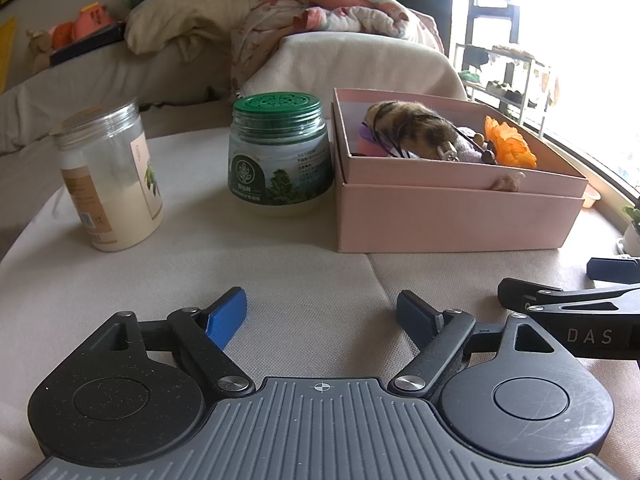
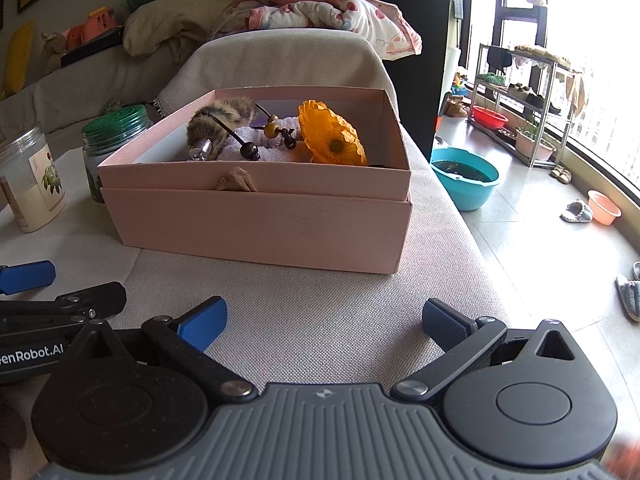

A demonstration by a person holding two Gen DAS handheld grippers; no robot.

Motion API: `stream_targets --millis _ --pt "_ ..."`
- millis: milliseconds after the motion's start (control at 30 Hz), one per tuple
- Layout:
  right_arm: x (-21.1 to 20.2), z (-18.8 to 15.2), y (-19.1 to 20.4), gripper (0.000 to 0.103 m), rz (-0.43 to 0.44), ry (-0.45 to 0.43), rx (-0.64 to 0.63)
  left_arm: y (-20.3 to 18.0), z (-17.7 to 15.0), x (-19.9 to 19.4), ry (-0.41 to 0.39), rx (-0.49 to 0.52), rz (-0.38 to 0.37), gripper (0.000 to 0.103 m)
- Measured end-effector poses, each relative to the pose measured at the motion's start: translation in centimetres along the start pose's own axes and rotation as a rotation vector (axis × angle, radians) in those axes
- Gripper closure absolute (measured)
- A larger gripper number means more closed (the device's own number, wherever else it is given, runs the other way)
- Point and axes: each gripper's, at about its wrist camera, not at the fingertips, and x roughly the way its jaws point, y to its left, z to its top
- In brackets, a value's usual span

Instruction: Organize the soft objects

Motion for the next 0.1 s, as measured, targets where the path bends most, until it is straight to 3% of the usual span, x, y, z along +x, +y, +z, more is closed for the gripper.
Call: stream_targets --millis 100 --pt "-0.01 0.0 0.01 0.0 0.0 0.0 0.0 0.06 -0.03 -0.01 0.0 0.002 0.0 0.016"
